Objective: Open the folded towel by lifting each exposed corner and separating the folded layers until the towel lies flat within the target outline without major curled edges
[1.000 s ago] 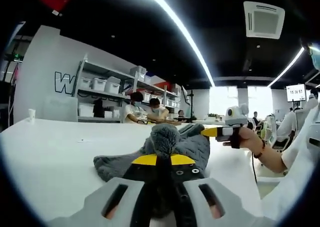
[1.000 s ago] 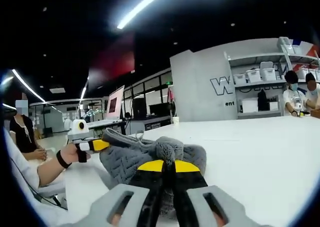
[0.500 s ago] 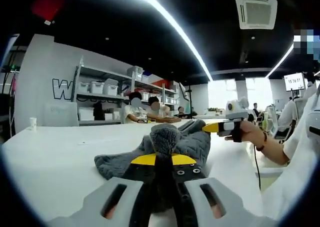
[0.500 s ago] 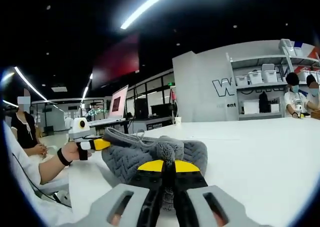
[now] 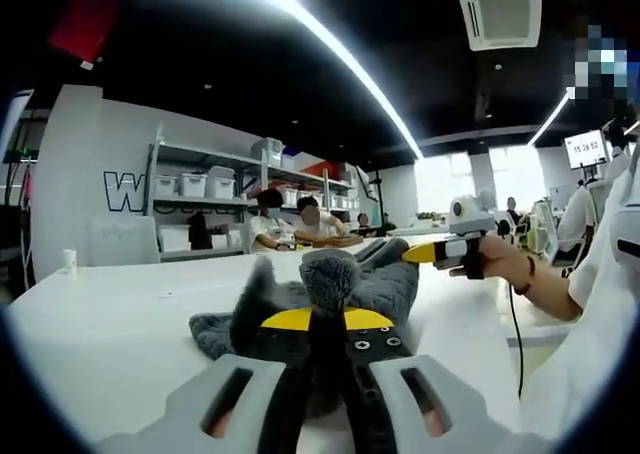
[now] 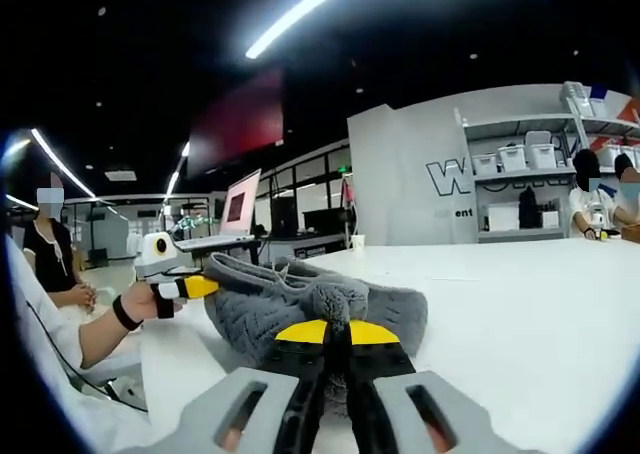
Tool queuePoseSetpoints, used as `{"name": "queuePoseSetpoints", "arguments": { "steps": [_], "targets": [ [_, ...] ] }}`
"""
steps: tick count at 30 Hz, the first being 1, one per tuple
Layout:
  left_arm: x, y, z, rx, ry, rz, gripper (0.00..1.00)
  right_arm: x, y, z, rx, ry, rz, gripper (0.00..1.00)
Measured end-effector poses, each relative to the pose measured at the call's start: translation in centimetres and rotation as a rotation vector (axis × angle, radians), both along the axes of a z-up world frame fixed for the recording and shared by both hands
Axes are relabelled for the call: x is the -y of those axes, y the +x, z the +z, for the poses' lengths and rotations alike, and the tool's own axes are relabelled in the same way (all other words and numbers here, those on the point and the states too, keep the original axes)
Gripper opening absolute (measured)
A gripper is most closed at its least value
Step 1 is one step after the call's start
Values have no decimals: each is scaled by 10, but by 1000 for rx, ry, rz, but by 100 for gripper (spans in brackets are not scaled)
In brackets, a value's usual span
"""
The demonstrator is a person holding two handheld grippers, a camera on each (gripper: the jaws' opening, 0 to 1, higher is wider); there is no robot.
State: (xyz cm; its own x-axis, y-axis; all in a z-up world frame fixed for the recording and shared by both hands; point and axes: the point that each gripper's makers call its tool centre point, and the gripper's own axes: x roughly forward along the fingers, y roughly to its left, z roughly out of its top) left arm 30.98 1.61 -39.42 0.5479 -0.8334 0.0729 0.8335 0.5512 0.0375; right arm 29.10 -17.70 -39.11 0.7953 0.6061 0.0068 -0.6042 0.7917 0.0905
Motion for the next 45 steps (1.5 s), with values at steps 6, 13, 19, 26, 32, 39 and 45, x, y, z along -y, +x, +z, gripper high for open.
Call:
{"name": "queuePoseSetpoints", "arguments": {
  "steps": [6, 13, 19, 26, 32, 39, 45],
  "targets": [
    [2, -13, -2, 25, 15, -25, 5, -1, -6, -4, 2, 0, 5, 0],
    [3, -21, -4, 35, 26, -37, 5, -1, -12, -5, 11, -9, 12, 0],
    [3, -33, -8, 43, 52, -55, 6, 3, -18, -5, 23, -10, 26, 0],
    [2, -39, -12, 28, 58, -71, 6, 2, -28, -9, 37, -47, 47, 0],
    [1, -47, -18, 0, 64, -88, 7, 0, -35, -13, 50, -85, 72, 0],
    [-3, -55, -25, -18, 64, -102, 8, -5, -48, -18, 56, -102, 90, 0],
    [-4, -63, -30, -34, 87, -112, 8, -7, -57, -26, 51, -126, 118, 0]
  ]
}}
